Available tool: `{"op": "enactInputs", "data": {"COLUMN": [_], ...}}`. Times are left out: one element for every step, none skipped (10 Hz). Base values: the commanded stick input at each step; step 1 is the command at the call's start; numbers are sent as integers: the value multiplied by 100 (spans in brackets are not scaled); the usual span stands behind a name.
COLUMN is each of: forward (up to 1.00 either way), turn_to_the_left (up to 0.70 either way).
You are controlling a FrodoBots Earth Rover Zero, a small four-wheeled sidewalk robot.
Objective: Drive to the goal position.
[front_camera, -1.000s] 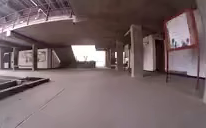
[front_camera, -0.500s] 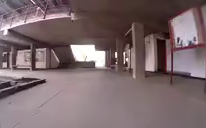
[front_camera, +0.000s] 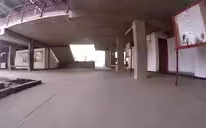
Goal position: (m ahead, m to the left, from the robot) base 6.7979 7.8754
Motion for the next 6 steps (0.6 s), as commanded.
{"op": "enactInputs", "data": {"forward": [50,50,50,50,50,50], "turn_to_the_left": [0,0,0,0,0,0]}}
